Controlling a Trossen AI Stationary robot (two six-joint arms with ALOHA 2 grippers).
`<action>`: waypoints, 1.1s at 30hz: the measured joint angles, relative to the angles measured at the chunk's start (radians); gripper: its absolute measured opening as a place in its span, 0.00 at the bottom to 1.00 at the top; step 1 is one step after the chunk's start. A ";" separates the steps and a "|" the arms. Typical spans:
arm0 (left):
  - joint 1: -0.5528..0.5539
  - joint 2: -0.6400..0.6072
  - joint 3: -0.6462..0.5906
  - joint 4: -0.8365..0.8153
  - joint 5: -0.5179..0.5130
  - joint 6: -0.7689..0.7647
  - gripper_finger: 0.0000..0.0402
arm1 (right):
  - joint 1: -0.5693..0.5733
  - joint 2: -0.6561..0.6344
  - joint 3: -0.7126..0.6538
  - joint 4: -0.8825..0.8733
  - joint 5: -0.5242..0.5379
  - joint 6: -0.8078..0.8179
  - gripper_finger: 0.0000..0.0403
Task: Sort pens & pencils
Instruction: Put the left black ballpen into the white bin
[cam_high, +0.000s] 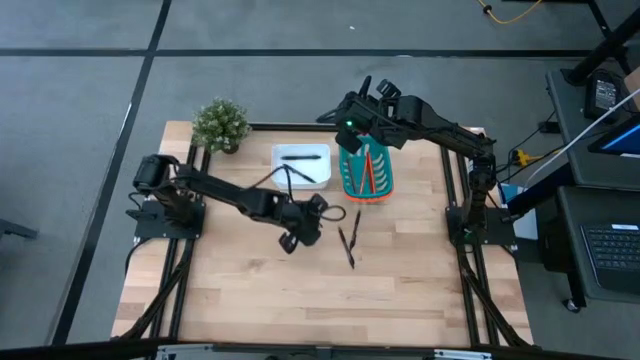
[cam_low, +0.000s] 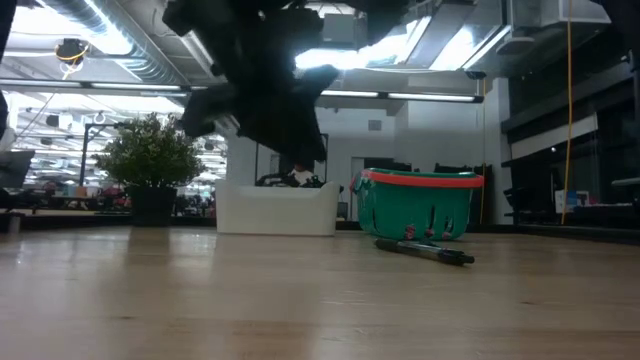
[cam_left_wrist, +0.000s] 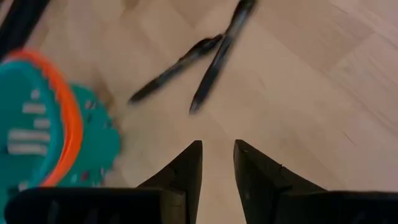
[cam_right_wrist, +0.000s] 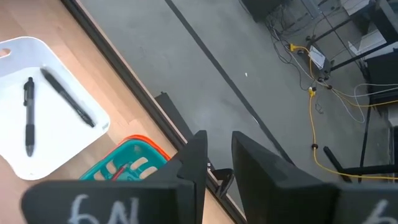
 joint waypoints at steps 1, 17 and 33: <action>-0.008 0.014 0.000 0.017 -0.001 0.025 0.21 | 0.000 0.000 0.000 0.000 0.001 0.000 0.19; -0.040 0.217 0.099 0.169 -0.037 0.191 0.22 | -0.038 0.000 0.000 0.219 0.041 -0.161 0.19; -0.047 0.383 0.254 0.111 0.054 0.265 0.22 | -0.076 -0.006 0.009 0.273 0.016 -0.192 0.19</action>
